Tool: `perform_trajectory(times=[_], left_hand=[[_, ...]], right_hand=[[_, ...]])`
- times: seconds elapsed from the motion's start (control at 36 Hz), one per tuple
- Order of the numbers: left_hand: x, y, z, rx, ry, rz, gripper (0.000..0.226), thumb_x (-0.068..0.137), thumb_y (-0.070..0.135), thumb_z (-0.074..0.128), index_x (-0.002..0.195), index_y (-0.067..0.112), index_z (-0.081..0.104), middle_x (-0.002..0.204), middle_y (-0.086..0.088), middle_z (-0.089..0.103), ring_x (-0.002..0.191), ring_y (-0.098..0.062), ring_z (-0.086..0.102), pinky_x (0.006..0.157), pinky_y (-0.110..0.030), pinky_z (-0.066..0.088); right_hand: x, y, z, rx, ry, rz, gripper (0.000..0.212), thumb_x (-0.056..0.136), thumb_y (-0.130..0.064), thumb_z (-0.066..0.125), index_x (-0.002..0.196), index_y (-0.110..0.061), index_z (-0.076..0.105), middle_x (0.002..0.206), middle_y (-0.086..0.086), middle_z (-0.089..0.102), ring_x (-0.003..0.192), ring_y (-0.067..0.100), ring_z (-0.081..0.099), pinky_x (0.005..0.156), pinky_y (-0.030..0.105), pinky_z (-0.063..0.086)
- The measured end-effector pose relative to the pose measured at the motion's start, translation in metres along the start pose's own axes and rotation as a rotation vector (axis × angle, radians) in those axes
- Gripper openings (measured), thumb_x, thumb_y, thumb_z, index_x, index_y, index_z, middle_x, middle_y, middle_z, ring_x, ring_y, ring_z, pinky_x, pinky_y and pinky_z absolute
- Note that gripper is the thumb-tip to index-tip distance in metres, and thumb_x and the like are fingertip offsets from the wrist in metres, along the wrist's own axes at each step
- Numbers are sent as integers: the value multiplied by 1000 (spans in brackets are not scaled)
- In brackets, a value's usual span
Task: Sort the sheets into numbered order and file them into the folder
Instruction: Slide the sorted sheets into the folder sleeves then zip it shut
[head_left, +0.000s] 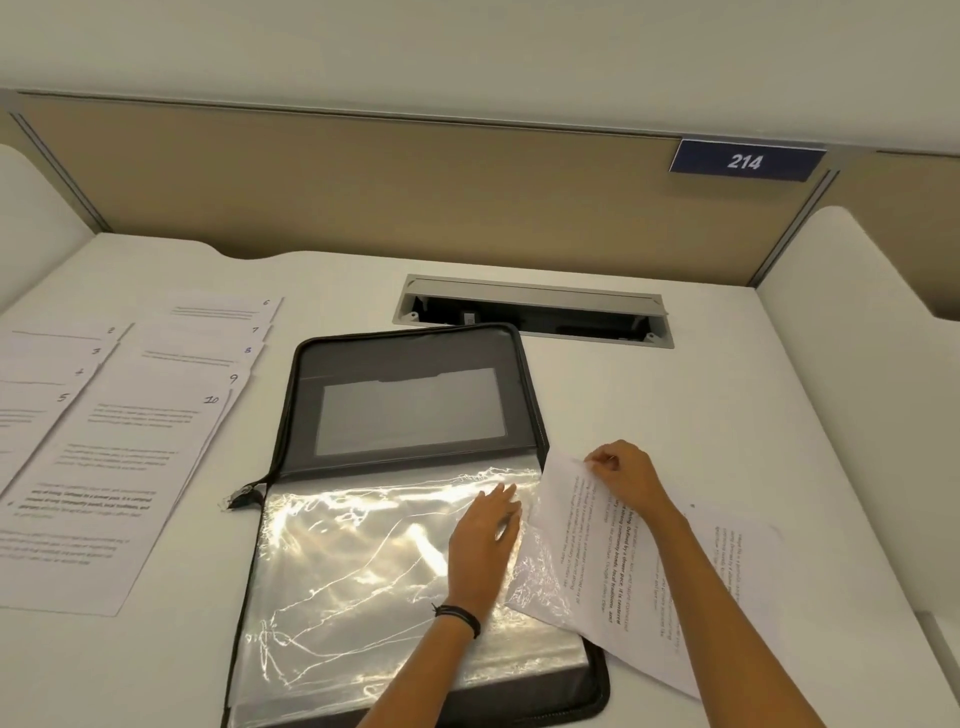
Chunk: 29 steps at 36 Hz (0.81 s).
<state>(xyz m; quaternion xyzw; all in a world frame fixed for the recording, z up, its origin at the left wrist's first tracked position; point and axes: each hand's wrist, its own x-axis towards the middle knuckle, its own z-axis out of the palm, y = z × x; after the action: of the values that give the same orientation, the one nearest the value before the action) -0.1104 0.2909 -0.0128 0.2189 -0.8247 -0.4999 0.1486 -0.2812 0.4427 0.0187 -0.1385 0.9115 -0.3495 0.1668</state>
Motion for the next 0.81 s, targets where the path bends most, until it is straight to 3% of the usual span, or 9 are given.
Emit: perform_trajectory(times=[0.14, 0.28, 0.33, 0.42, 0.53, 0.69, 0.81], left_hand=[[2, 4, -3, -62, -14, -48, 67, 80, 67, 37, 127, 25, 61, 133, 9, 58, 132, -1, 36, 111, -24, 33], [5, 9, -6, -28, -9, -14, 73, 80, 72, 32, 125, 24, 62, 132, 7, 58, 128, 3, 35, 100, 0, 24], [6, 13, -7, -65, -16, -41, 67, 80, 68, 36, 125, 25, 61, 132, 8, 58, 129, 2, 36, 103, -6, 27], [6, 13, -6, -120, -12, -40, 73, 79, 78, 34, 123, 27, 63, 131, 9, 59, 130, -2, 40, 108, -23, 37], [7, 9, -3, -97, -11, -38, 77, 78, 82, 33, 125, 27, 62, 130, 8, 60, 126, -10, 51, 104, -36, 45], [8, 7, -3, -53, -3, -33, 74, 81, 80, 30, 125, 29, 60, 129, 7, 61, 120, -10, 56, 101, -37, 48], [8, 12, -6, -57, 8, -21, 75, 82, 79, 31, 124, 26, 63, 125, 7, 63, 114, -6, 59, 99, -34, 49]], right_hand=[[6, -4, -4, 45, -34, 23, 9, 90, -7, 57, 87, -13, 63, 89, 1, 62, 82, 12, 56, 65, 8, 37], [8, -17, -11, 125, -38, 14, 11, 92, -9, 55, 89, -13, 64, 86, 1, 66, 79, 9, 58, 65, 11, 40], [10, -21, -13, 136, -36, 13, 11, 92, -11, 56, 93, -12, 67, 86, 0, 66, 78, 6, 57, 66, 10, 40], [12, -26, -16, 143, -65, 21, 11, 91, -15, 60, 93, -11, 70, 88, 6, 69, 78, 11, 59, 69, 14, 43], [11, -32, -16, 119, -131, 19, 12, 90, -19, 62, 94, -11, 69, 90, 9, 69, 80, 13, 60, 67, 13, 42], [12, -33, -14, 59, -214, 44, 22, 88, -31, 65, 92, -10, 68, 79, -2, 63, 79, 12, 59, 74, 26, 43], [14, -33, -18, 101, -239, 95, 20, 87, -31, 66, 91, -12, 67, 91, 5, 67, 90, 18, 61, 80, 29, 42]])
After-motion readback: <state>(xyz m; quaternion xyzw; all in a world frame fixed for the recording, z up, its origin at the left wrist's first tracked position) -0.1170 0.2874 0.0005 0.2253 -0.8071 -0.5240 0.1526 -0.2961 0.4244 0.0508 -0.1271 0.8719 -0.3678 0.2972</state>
